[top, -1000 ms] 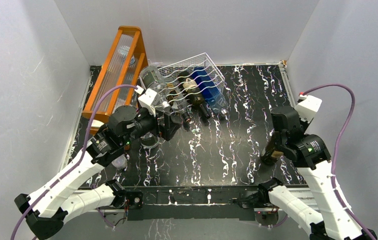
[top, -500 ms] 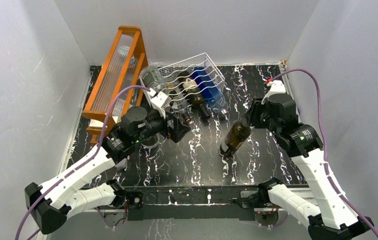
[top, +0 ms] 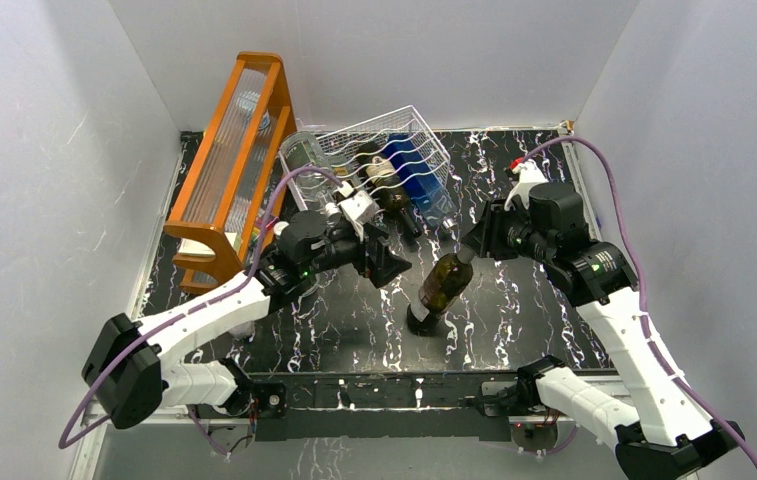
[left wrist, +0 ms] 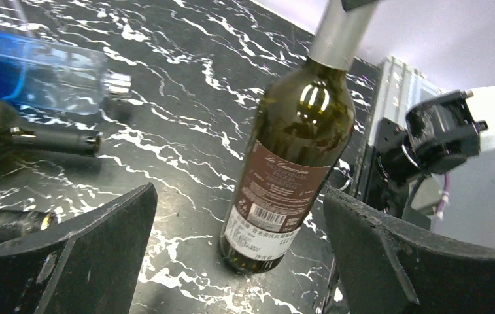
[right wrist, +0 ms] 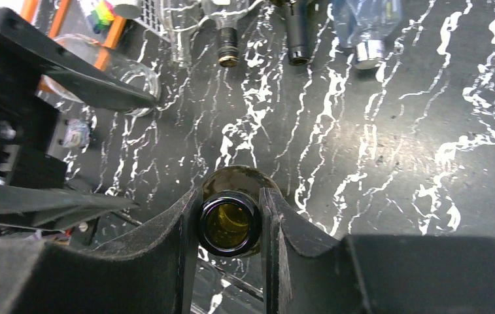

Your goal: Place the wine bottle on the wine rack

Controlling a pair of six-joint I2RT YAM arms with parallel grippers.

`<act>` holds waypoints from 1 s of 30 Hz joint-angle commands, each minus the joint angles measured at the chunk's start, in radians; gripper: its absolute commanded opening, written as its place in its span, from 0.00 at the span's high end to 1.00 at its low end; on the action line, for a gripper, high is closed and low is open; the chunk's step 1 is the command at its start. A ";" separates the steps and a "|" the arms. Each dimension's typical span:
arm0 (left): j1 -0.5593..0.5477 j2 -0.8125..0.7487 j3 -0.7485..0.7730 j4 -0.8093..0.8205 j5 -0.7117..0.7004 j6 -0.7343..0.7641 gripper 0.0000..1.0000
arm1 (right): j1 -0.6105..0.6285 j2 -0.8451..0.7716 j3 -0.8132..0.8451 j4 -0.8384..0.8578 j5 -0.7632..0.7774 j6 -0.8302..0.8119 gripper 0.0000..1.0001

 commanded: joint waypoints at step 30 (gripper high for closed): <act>-0.018 0.149 -0.080 0.273 0.337 -0.068 0.13 | 0.001 0.143 0.310 0.132 -0.302 0.138 1.00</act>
